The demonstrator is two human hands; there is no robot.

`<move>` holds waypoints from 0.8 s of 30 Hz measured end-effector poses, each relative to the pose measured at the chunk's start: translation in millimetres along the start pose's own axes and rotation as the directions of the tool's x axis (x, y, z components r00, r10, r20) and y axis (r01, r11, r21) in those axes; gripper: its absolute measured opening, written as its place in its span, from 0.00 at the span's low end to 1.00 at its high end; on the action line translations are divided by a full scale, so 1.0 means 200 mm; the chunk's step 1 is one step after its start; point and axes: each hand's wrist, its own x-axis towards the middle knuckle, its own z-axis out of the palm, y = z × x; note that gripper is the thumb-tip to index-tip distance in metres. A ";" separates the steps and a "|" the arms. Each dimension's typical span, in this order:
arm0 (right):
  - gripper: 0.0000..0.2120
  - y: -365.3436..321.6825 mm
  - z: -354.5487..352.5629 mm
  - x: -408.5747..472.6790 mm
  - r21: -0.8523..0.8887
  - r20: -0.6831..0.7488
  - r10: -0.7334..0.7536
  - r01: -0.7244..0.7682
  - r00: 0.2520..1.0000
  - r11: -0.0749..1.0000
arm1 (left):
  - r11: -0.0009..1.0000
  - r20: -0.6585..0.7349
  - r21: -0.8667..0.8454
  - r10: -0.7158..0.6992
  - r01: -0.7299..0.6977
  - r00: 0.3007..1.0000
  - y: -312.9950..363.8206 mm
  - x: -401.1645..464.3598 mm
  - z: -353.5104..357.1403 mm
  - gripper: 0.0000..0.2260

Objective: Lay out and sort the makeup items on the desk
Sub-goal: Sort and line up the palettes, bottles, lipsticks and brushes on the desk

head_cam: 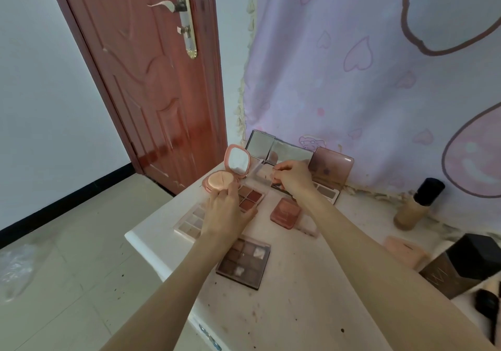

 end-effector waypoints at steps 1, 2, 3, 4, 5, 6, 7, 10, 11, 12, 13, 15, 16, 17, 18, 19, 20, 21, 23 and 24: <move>0.08 0.01 0.00 0.01 -0.019 0.000 -0.006 0.006 1.000 1.000 | 1.000 -0.001 0.000 0.007 -0.007 1.000 0.00 0.01 0.01 0.29; 0.07 0.01 0.00 0.02 -0.034 -0.004 -0.012 0.012 1.000 0.999 | 1.000 -0.001 0.002 0.015 -0.015 1.000 0.00 0.01 0.02 0.28; 0.07 0.02 0.00 0.03 -0.045 -0.011 -0.023 0.022 1.000 0.999 | 1.000 0.002 0.004 0.021 -0.021 1.000 0.00 0.02 0.02 0.27; 0.07 0.03 0.00 0.04 -0.055 -0.018 -0.035 0.034 0.999 0.998 | 1.000 0.007 0.005 0.024 -0.024 1.000 0.00 0.02 0.02 0.27; 0.07 0.03 0.00 0.05 -0.063 -0.024 -0.050 0.048 0.998 0.997 | 1.000 0.011 0.008 0.024 -0.024 1.000 0.00 0.03 0.02 0.27; 0.07 0.04 0.00 0.06 -0.066 -0.029 -0.061 0.058 0.998 0.996 | 1.000 0.009 0.014 0.024 -0.025 1.000 0.01 0.03 0.02 0.28; 0.06 0.04 0.00 0.07 -0.064 -0.034 -0.069 0.067 0.997 0.996 | 0.999 0.003 0.022 0.026 -0.026 1.000 0.01 0.04 0.03 0.28; 0.07 0.05 0.01 0.09 -0.070 -0.053 -0.087 0.083 0.995 0.994 | 0.999 -0.021 0.040 0.029 -0.028 0.999 0.01 0.05 0.05 0.28; 0.07 0.05 0.01 0.10 -0.067 -0.059 -0.088 0.084 0.994 0.994 | 0.998 -0.027 0.049 0.030 -0.028 0.999 0.01 0.06 0.05 0.28; 0.08 0.05 0.00 0.10 -0.066 -0.061 -0.089 0.085 0.994 0.994 | 0.998 -0.032 0.058 0.032 -0.030 0.999 0.01 0.06 0.06 0.28; 0.09 0.04 0.00 0.10 -0.071 -0.058 -0.095 0.090 0.994 0.993 | 0.997 -0.037 0.072 0.038 -0.035 0.999 0.01 0.07 0.06 0.28; 0.11 0.03 -0.01 0.08 -0.105 -0.049 -0.110 0.105 0.993 0.989 | 0.993 -0.048 0.103 0.055 -0.050 0.997 0.01 0.07 0.07 0.29; 0.12 0.03 -0.02 0.08 -0.122 -0.049 -0.120 0.113 0.992 0.986 | 0.992 -0.051 0.113 0.062 -0.056 0.997 0.00 0.08 0.07 0.29; 0.12 0.02 -0.03 0.07 -0.136 -0.052 -0.132 0.124 0.990 0.983 | 0.991 -0.051 0.122 0.068 -0.061 0.996 0.00 0.07 0.07 0.29; 0.13 0.02 -0.04 0.05 -0.148 -0.057 -0.142 0.132 0.988 0.980 | 0.989 -0.045 0.133 0.074 -0.067 0.996 0.00 0.07 0.07 0.29; 0.13 0.02 -0.06 0.04 -0.158 -0.064 -0.153 0.142 0.986 0.977 | 0.987 -0.039 0.146 0.080 -0.074 0.996 0.00 0.06 0.06 0.30; 0.13 0.01 -0.07 0.02 -0.170 -0.068 -0.166 0.152 0.984 0.974 | 0.984 -0.033 0.155 0.089 -0.083 0.996 0.00 0.05 0.06 0.30; 0.13 0.01 -0.09 0.00 -0.189 -0.069 -0.181 0.165 0.981 0.968 | 0.983 -0.030 0.159 0.103 -0.098 0.994 0.01 0.04 0.06 0.30; 0.13 0.01 -0.12 -0.05 -0.225 -0.081 -0.220 0.197 0.972 0.954 | 0.980 -0.041 0.139 0.150 -0.143 0.988 0.02 0.02 0.06 0.27; 0.13 0.02 -0.14 -0.08 -0.232 -0.091 -0.235 0.209 0.968 0.950 | 0.977 -0.049 0.117 0.186 -0.179 0.981 0.04 0.00 0.06 0.25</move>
